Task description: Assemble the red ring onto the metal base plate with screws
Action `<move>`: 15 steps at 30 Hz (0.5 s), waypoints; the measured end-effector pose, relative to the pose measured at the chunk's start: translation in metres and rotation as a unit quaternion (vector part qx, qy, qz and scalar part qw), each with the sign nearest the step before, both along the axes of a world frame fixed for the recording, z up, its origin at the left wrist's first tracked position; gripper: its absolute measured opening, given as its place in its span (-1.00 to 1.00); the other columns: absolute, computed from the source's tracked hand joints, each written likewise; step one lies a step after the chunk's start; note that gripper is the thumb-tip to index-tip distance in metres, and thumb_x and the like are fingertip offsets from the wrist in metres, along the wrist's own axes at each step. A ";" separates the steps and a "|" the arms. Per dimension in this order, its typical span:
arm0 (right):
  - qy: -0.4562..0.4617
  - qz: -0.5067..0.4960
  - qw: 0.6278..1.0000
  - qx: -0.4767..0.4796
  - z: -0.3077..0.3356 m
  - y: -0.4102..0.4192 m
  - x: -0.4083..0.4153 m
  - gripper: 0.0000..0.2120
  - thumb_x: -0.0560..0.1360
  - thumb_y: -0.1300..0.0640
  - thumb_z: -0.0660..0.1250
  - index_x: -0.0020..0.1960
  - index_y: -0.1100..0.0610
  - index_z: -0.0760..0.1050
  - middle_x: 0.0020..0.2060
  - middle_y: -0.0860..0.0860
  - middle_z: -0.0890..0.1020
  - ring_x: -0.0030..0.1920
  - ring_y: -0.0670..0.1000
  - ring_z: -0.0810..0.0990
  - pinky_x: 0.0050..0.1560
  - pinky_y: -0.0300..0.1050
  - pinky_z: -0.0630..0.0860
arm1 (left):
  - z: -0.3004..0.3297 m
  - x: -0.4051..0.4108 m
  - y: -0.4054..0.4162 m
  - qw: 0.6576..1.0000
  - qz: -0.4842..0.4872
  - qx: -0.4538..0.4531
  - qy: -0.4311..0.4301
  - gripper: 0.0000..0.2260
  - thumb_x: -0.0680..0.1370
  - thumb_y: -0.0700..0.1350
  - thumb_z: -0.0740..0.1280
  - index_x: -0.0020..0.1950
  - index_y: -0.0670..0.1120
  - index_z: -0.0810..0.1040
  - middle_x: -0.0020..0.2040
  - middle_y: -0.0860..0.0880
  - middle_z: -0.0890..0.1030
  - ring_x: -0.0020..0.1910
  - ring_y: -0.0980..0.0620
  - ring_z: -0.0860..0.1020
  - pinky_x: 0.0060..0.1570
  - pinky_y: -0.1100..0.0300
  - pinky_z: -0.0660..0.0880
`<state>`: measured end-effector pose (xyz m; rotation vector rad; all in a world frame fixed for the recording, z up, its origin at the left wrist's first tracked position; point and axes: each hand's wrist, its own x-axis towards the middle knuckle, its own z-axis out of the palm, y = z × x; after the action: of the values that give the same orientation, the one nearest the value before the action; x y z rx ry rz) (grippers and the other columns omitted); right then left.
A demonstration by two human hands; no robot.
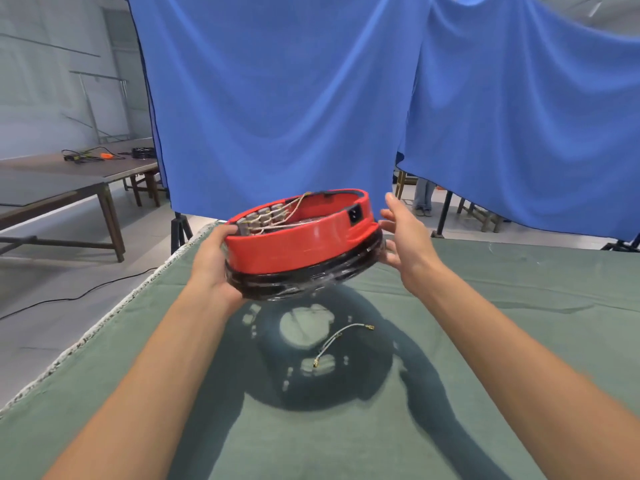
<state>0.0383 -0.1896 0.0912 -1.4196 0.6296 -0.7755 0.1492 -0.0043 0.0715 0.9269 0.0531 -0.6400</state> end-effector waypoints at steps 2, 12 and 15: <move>0.014 -0.024 0.998 -0.061 -0.014 0.000 -0.005 -0.80 0.59 0.05 0.15 0.02 0.14 0.50 -0.02 0.03 0.54 -0.17 0.01 0.57 -0.25 -0.09 0.54 | -0.012 0.008 0.001 1.000 0.017 -0.007 0.018 -0.87 0.47 -0.03 0.27 -0.18 -0.09 0.47 -0.50 -0.06 0.59 -0.41 -0.06 0.58 -0.24 0.11 0.56; 0.310 0.202 0.829 -0.419 -0.100 0.009 -0.019 -0.71 0.41 0.10 0.38 0.11 -0.12 0.58 0.12 -0.14 0.58 0.11 -0.07 0.49 0.16 -0.14 0.44 | -0.048 0.019 -0.009 0.994 0.088 0.004 0.060 -0.48 0.39 -0.03 0.30 0.35 -0.07 0.46 0.26 -0.12 0.57 0.16 -0.17 0.58 -0.01 -0.10 0.56; 0.314 0.239 0.784 -0.479 -0.111 0.011 -0.017 -0.69 0.46 -0.09 0.37 0.21 -0.16 0.54 0.11 -0.22 0.47 0.12 -0.06 0.34 0.21 -0.12 0.36 | -0.051 0.017 -0.012 0.993 0.097 -0.006 0.060 -0.48 0.41 -0.04 0.30 0.39 -0.06 0.43 0.28 -0.14 0.55 0.19 -0.17 0.57 0.05 -0.14 0.55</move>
<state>0.0209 -0.1788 -0.0196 -2.7138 0.2996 -0.1385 0.1663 -0.0167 0.0207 0.8597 0.2442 -0.5148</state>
